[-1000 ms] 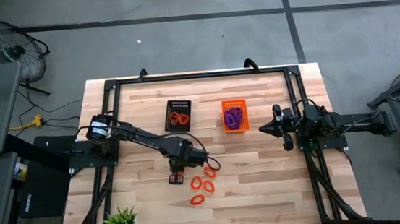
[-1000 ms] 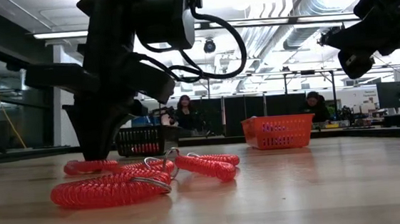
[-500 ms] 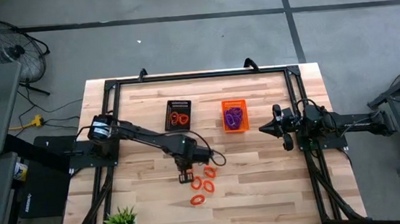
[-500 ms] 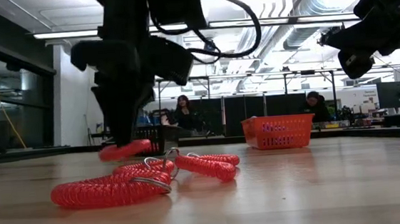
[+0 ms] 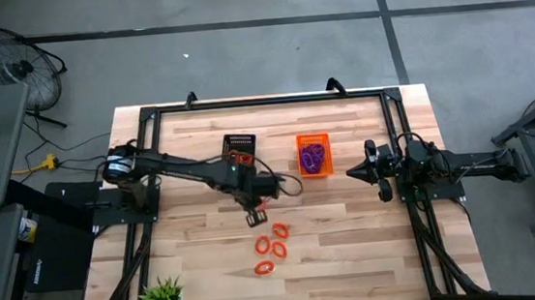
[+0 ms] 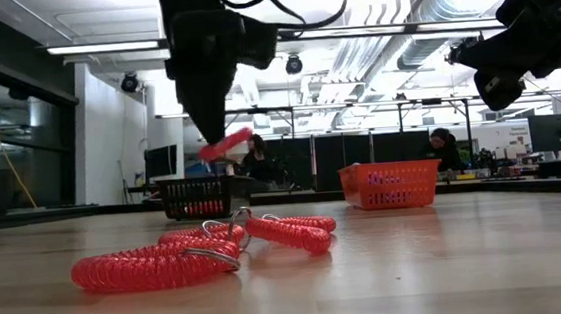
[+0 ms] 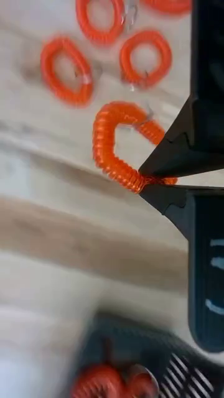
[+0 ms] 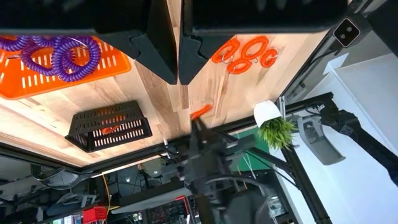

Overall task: Sort spring keychains into baskets
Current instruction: Put the orange spring keychain into the black basket

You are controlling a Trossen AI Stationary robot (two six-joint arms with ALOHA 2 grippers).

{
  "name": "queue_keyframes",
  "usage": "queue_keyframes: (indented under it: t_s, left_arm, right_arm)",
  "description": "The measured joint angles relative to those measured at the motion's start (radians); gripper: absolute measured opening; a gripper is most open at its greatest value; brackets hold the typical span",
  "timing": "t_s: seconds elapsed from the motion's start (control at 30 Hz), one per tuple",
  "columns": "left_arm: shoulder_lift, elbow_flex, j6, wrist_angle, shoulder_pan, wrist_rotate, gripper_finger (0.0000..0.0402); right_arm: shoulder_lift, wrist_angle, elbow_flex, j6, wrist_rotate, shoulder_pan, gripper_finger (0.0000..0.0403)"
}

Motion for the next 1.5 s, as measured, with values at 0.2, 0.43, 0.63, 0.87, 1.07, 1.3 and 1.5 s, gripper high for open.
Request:
queue_keyframes:
  t_s: [0.2, 0.43, 0.63, 0.87, 1.07, 1.3, 1.5]
  left_arm:
    - [-0.079, -0.002, 0.002, -0.021, 0.1, -0.031, 0.0011]
    - [-0.165, -0.001, 0.07, -0.016, 0.239, -0.048, 0.0011]
    - [-0.182, -0.002, 0.07, -0.032, 0.374, -0.057, 0.0011]
    - [-0.167, -0.002, -0.014, -0.03, 0.485, -0.044, 0.0011]
    - [-0.161, -0.002, -0.104, -0.026, 0.53, -0.046, 0.0011]
    - [-0.16, -0.002, -0.233, -0.042, 0.526, -0.074, 0.0011]
    - [-0.119, -0.003, -0.292, -0.041, 0.526, -0.025, 0.0011]
  right_arm:
    - [0.0, 0.0, 0.0, 0.0, 0.0, 0.0, 0.0011]
    - [0.0, 0.0, 0.0, 0.0, 0.0, 0.0, 0.0011]
    - [0.0, 0.0, 0.0, 0.0, 0.0, 0.0, 0.0011]
    - [0.0, 0.0, 0.0, 0.0, 0.0, 0.0, 0.0011]
    - [0.0, 0.0, 0.0, 0.0, 0.0, 0.0, 0.0011]
    - [0.0, 0.0, 0.0, 0.0, 0.0, 0.0, 0.0011]
    - [0.0, 0.0, 0.0, 0.0, 0.0, 0.0, 0.0011]
